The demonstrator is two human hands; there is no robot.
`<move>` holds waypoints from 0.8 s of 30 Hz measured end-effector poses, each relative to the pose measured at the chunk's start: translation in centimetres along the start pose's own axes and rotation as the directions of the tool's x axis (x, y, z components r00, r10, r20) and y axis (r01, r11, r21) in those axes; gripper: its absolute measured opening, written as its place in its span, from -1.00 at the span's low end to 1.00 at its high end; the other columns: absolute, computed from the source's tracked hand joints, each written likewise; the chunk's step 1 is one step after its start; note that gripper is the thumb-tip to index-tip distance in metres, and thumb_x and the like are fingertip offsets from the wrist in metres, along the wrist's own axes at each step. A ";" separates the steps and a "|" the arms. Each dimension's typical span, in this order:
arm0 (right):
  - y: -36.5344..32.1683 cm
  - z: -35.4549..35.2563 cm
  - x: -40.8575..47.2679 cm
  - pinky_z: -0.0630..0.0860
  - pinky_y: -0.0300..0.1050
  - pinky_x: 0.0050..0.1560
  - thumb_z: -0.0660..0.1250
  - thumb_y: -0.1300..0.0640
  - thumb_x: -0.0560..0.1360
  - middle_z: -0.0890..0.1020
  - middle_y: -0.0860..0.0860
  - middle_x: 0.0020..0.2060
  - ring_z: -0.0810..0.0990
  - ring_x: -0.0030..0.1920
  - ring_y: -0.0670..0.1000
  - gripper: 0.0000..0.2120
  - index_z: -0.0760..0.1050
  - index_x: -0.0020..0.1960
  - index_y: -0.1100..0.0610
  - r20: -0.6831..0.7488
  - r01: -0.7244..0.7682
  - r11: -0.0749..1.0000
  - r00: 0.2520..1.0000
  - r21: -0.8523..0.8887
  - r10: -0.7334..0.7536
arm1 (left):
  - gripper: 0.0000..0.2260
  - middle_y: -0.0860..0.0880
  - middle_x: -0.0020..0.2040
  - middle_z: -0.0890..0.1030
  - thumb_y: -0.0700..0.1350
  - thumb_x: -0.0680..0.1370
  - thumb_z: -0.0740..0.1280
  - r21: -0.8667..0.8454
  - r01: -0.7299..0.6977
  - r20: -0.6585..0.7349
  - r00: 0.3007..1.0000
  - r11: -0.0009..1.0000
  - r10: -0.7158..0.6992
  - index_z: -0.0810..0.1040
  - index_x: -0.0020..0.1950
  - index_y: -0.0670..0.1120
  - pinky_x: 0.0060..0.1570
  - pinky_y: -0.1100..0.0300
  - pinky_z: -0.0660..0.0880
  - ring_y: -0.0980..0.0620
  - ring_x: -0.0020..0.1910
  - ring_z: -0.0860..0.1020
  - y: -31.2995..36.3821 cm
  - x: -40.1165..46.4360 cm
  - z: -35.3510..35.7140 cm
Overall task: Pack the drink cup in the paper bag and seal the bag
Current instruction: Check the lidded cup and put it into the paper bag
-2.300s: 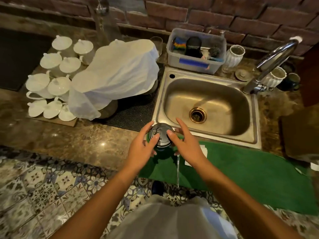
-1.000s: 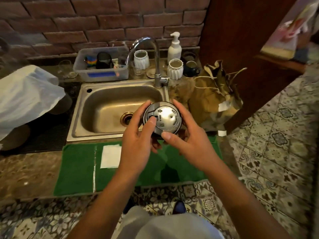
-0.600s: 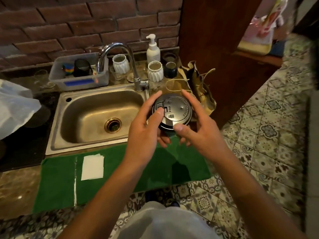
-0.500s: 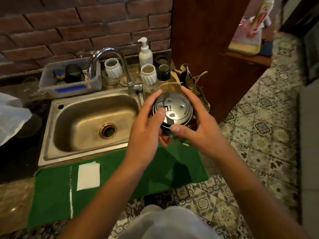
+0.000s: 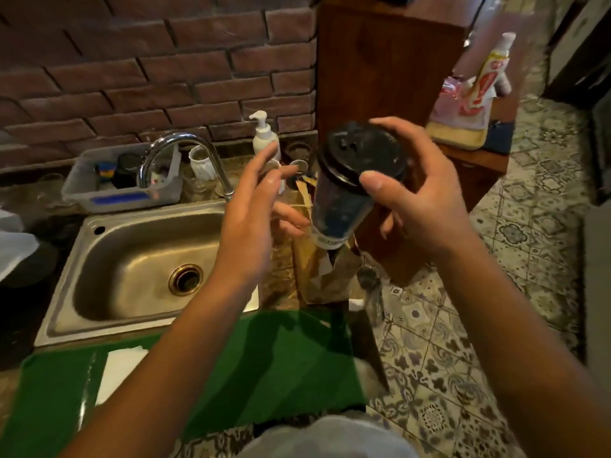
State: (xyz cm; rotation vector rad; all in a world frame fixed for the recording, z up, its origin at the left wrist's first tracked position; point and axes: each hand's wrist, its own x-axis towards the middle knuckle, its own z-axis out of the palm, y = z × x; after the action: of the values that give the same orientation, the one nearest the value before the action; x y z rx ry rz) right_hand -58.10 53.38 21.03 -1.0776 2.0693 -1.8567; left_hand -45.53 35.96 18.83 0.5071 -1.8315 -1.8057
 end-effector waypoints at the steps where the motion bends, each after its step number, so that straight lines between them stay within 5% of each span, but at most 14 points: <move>1: 0.1 -1.3 0.9 0.64 -0.19 -0.30 0.46 -0.20 0.41 0.61 -0.11 0.22 0.68 0.06 -0.09 -0.40 0.44 0.41 -0.11 -0.016 0.009 1.000 1.000 0.012 -0.009 | -0.67 0.06 0.31 0.59 0.00 0.70 0.18 0.038 0.014 -0.071 0.997 0.999 -0.011 0.39 0.48 0.14 -0.10 0.00 0.64 -0.04 -0.07 0.67 -0.9 0.7 0.6; 4: 0.4 -4.4 4.1 0.55 -0.17 -0.36 0.43 -0.29 0.42 0.61 -0.02 0.23 0.60 -0.25 -0.24 -0.47 0.46 0.34 -0.21 -0.060 0.029 0.999 0.998 0.039 -0.027 | -0.60 0.08 0.42 0.46 0.02 0.65 0.29 0.299 0.087 -0.179 0.983 0.950 -0.034 0.39 0.49 0.20 0.26 -0.06 0.54 0.12 0.23 0.53 -4.4 2.7 1.8; 8: 1.9 -5.1 7.7 0.54 -0.30 -0.20 0.37 -0.23 0.47 0.58 -0.10 0.19 0.61 -0.07 -0.13 -0.48 0.43 0.37 -0.10 -0.068 0.056 0.995 0.996 0.077 -0.051 | -0.45 0.01 0.51 0.37 0.13 0.57 0.37 0.581 0.136 -0.200 0.980 0.802 -0.022 0.31 0.54 0.18 0.41 -0.16 0.39 -0.02 0.47 0.36 -8.2 4.2 3.3; 11: 4.4 -3.9 9.1 0.57 -0.09 -0.18 0.43 -0.29 0.46 0.59 -0.08 0.21 0.65 0.05 0.04 -0.39 0.43 0.42 -0.06 -0.039 0.033 0.994 0.999 0.099 -0.030 | -0.34 -0.03 0.54 0.33 0.12 0.53 0.43 0.593 0.206 -0.232 0.969 0.778 -0.080 0.25 0.58 0.12 0.47 -0.08 0.34 -0.04 0.50 0.33 -10.4 4.7 4.3; 16: 7.8 -1.4 9.7 0.56 -0.18 -0.15 0.43 -0.26 0.48 0.60 -0.06 0.24 0.65 0.18 0.16 -0.42 0.42 0.41 -0.07 -0.024 -0.016 0.992 1.000 0.128 0.019 | -0.20 -0.04 0.56 0.30 0.09 0.47 0.52 0.642 0.207 -0.178 0.977 0.738 -0.118 0.18 0.61 0.11 0.39 0.08 0.32 -0.04 0.51 0.32 -12.1 5.1 4.8; 21: 10.1 0.1 9.7 0.54 -0.27 0.19 0.45 -0.11 0.52 0.59 -0.14 0.24 0.57 0.27 -0.15 -0.44 0.42 0.45 0.03 -0.002 -0.020 0.997 1.000 0.079 0.020 | -0.15 -0.05 0.59 0.25 0.06 0.47 0.53 0.665 0.273 -0.155 0.961 0.695 -0.229 0.11 0.63 0.11 0.44 0.02 0.37 -0.08 0.48 0.39 -12.8 5.5 4.1; 24: 10.8 0.0 9.2 0.48 -0.41 0.18 0.45 -0.19 0.48 0.58 -0.30 0.19 0.54 0.26 -0.30 -0.43 0.42 0.42 -0.08 0.026 -0.032 0.999 0.999 0.001 0.032 | -0.25 -0.07 0.49 0.41 0.02 0.50 0.47 0.678 0.303 -0.153 0.949 0.670 -0.275 0.19 0.61 0.07 0.36 -0.10 0.47 -0.10 0.37 0.51 -12.4 5.6 3.3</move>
State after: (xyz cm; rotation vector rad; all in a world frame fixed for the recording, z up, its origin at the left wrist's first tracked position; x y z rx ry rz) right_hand -69.13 47.52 14.21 -1.0560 2.0582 -1.8200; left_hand -53.07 34.74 7.11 1.1610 -2.4984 -1.1794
